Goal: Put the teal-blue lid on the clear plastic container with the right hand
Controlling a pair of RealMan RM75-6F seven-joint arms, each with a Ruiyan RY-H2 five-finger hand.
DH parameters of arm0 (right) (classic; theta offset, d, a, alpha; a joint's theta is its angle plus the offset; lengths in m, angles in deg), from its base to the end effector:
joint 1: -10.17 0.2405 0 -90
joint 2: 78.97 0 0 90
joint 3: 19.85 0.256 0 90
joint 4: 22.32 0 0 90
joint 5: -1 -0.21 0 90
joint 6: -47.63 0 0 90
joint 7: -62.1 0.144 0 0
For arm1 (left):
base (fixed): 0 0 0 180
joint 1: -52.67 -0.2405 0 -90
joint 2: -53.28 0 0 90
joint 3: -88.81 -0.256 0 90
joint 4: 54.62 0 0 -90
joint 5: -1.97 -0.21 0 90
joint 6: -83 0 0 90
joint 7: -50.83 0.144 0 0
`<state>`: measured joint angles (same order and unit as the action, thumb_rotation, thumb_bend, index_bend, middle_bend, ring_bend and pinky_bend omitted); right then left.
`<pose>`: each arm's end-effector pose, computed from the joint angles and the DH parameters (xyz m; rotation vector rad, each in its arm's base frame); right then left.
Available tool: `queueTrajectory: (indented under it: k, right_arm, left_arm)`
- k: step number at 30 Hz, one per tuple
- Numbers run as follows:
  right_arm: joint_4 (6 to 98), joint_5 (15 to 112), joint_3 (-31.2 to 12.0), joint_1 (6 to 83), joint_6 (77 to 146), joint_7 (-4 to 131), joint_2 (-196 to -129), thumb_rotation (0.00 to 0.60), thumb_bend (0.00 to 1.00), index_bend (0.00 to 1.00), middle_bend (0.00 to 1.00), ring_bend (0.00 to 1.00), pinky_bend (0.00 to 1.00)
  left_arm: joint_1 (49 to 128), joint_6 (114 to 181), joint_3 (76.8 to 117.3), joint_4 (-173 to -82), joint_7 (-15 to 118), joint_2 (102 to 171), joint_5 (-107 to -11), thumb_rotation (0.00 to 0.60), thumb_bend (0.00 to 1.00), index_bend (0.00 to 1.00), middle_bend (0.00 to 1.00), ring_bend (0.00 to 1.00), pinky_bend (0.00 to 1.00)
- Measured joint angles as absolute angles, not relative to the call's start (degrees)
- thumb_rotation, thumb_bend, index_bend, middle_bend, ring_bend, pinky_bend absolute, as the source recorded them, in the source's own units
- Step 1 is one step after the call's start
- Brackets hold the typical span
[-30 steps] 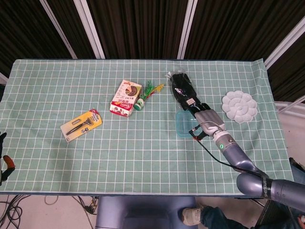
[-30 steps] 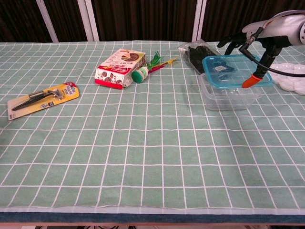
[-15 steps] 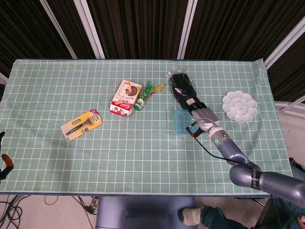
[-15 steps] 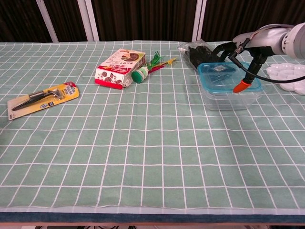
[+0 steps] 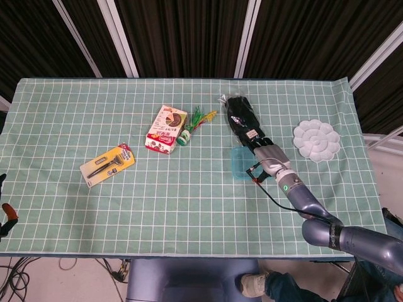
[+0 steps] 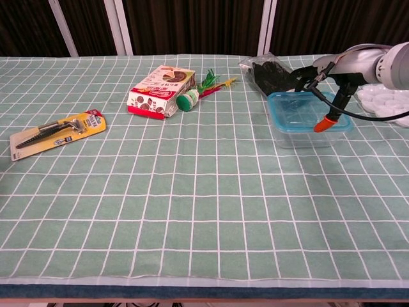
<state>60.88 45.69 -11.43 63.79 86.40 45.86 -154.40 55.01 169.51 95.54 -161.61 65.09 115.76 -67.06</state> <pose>-0.1628 -0.4039 0.0404 1.8604 -1.1045 0.6825 -0.3028 0.1721 0.1684 -1.1241 -1.0092 -0.7350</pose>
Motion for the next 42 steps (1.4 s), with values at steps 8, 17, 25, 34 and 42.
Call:
queueTrajectory:
  k: [8, 17, 25, 34, 42]
  right_arm:
    - [59.5, 45.9, -11.4, 64.2, 85.9, 46.8, -154.9, 0.600, 0.23, 0.00, 0.43, 0.07, 0.00]
    - [59.0, 45.8, -11.8, 64.7, 85.4, 46.9, -155.3, 0.600, 0.23, 0.00, 0.43, 0.07, 0.00]
    - [58.3, 45.3, -12.3, 65.1, 85.4, 46.6, -155.8, 0.600, 0.23, 0.00, 0.34, 0.04, 0.00]
    - [58.7, 43.7, -12.8, 65.6, 86.3, 45.3, -155.9, 0.600, 0.23, 0.00, 0.26, 0.00, 0.00]
    - [59.1, 41.9, -13.4, 66.1, 86.5, 44.1, -155.8, 0.600, 0.23, 0.00, 0.21, 0.00, 0.00]
  left_arm:
    - [55.1, 169.5, 95.7, -161.6, 65.2, 115.8, -66.7, 0.600, 0.79, 0.05, 0.00, 0.00, 0.00]
    - [55.1, 169.6, 95.6, -161.6, 65.3, 115.8, -66.7, 0.600, 0.79, 0.05, 0.00, 0.00, 0.00]
    - [55.2, 169.6, 95.6, -161.7, 65.4, 115.7, -66.5, 0.600, 0.79, 0.05, 0.00, 0.00, 0.00]
    - [55.2, 169.5, 95.5, -161.7, 65.7, 115.8, -66.4, 0.600, 0.79, 0.05, 0.00, 0.00, 0.00]
    - [55.3, 169.5, 95.4, -161.7, 65.8, 115.8, -66.4, 0.600, 0.77, 0.05, 0.00, 0.00, 0.00]
